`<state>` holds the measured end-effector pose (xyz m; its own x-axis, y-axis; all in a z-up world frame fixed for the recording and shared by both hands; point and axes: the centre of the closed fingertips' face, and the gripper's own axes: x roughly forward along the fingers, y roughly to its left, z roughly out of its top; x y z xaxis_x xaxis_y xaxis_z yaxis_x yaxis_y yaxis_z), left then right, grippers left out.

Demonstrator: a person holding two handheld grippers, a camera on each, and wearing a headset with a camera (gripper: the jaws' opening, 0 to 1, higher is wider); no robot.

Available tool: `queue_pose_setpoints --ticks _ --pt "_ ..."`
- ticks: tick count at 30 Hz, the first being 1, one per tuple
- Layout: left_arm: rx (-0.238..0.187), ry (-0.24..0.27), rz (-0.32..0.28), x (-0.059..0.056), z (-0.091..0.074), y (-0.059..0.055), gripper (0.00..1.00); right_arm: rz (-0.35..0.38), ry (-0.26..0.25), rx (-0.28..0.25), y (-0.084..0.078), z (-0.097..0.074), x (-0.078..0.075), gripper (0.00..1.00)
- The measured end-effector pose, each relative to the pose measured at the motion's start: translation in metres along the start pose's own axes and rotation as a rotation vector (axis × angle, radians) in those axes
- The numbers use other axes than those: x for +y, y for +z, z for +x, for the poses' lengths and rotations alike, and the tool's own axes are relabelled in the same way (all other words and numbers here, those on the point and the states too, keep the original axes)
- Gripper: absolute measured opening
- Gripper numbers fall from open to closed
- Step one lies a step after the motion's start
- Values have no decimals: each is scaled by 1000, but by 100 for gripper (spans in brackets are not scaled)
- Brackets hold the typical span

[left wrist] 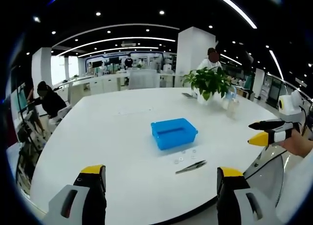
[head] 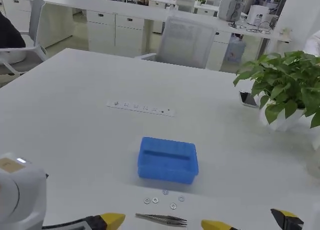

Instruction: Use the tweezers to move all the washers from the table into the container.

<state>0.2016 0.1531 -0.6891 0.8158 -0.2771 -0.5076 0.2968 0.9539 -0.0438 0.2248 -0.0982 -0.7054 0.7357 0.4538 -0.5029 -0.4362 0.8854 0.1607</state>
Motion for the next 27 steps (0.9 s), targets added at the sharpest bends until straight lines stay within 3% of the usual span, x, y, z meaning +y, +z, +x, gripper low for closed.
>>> queue_pose_setpoints --ticks 12,27 --pt "23 -20 18 -6 5 -4 96 2 -5 9 -2 0 -1 94" --pt "31 -27 26 -6 5 -3 96 -2 -5 10 -1 3 -1 94"
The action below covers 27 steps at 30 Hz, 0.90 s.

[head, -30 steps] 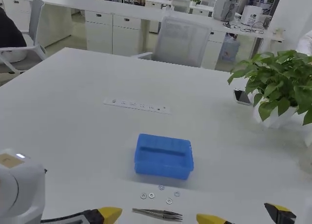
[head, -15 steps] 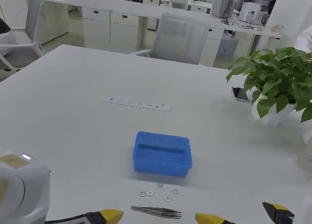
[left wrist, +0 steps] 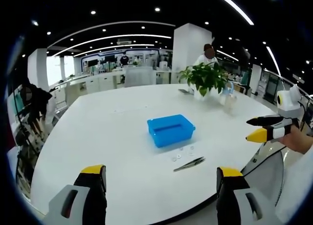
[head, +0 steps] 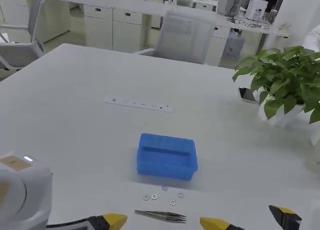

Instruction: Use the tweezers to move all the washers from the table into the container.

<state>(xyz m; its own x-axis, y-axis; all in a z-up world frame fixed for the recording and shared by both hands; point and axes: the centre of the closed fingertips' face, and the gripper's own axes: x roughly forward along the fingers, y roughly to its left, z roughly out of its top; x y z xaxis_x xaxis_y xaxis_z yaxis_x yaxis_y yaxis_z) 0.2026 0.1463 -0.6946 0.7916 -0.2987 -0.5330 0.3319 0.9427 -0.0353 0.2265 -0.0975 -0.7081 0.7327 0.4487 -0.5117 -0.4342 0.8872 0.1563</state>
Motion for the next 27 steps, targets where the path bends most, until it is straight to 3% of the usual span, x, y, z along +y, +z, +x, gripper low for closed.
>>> queue_pose_setpoints --ticks 18,24,27 --pt "21 -22 14 3 15 -1 95 -5 3 22 -1 6 0 93" --pt "29 -49 29 -1 22 -2 89 1 2 32 -5 8 1 93" --pt "28 -60 28 -2 28 -1 91 3 1 38 -7 8 0 93"
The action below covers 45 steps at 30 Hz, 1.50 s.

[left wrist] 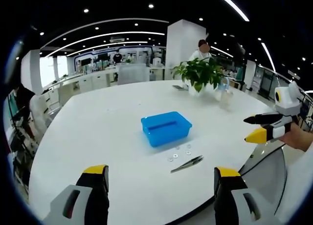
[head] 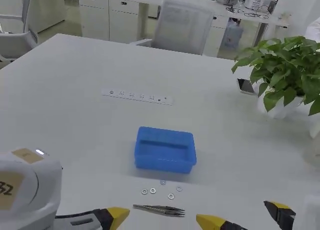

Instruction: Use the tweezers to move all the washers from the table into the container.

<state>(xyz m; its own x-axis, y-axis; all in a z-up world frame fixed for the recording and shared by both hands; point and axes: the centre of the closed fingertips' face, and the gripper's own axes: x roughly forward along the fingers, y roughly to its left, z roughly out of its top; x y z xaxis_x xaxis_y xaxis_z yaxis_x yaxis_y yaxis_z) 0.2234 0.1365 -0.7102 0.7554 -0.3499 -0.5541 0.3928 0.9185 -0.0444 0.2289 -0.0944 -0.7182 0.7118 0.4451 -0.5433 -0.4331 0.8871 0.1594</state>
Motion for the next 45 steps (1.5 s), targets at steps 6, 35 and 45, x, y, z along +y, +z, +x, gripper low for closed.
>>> queue_pose_setpoints --ticks 6,35,45 --pt "3 -9 11 -1 10 2 91 -3 -7 1 2 2 -2 92" --pt "243 -373 330 -34 120 -58 22 -1 57 124 -18 39 2 89" --pt "294 -419 414 -36 145 -76 10 5 87 150 -24 48 8 89"
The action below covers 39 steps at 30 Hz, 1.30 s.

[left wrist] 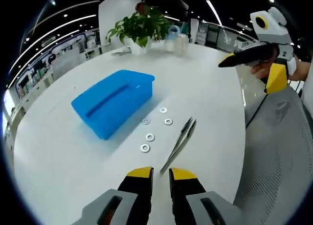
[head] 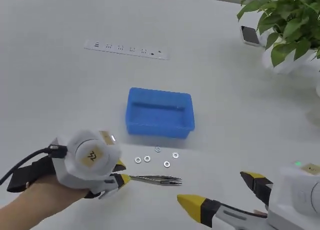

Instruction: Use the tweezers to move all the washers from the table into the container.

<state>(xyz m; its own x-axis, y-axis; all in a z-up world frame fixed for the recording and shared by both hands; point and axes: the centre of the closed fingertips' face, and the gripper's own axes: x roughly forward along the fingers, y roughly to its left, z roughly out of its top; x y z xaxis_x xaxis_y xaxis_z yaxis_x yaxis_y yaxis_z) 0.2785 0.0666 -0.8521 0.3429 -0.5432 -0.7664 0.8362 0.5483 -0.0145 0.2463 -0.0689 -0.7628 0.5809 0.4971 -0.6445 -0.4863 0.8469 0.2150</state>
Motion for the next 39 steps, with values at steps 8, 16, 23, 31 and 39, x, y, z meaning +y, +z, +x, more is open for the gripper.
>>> queue_pose_setpoints --ticks 8,16,23,31,39 --pt "4 -32 93 -2 14 -1 3 -8 22 22 -5 4 6 89" --pt "32 -79 150 -13 19 -2 0 -31 41 27 -3 6 10 89" --pt "2 -65 179 -23 1 7 0 -54 65 21 1 8 20 88" --pt "-92 -20 195 -37 -42 35 0 -144 152 34 -2 13 45 78" --pt "-193 -2 154 -50 -75 59 0 -242 232 86 -14 23 71 60"
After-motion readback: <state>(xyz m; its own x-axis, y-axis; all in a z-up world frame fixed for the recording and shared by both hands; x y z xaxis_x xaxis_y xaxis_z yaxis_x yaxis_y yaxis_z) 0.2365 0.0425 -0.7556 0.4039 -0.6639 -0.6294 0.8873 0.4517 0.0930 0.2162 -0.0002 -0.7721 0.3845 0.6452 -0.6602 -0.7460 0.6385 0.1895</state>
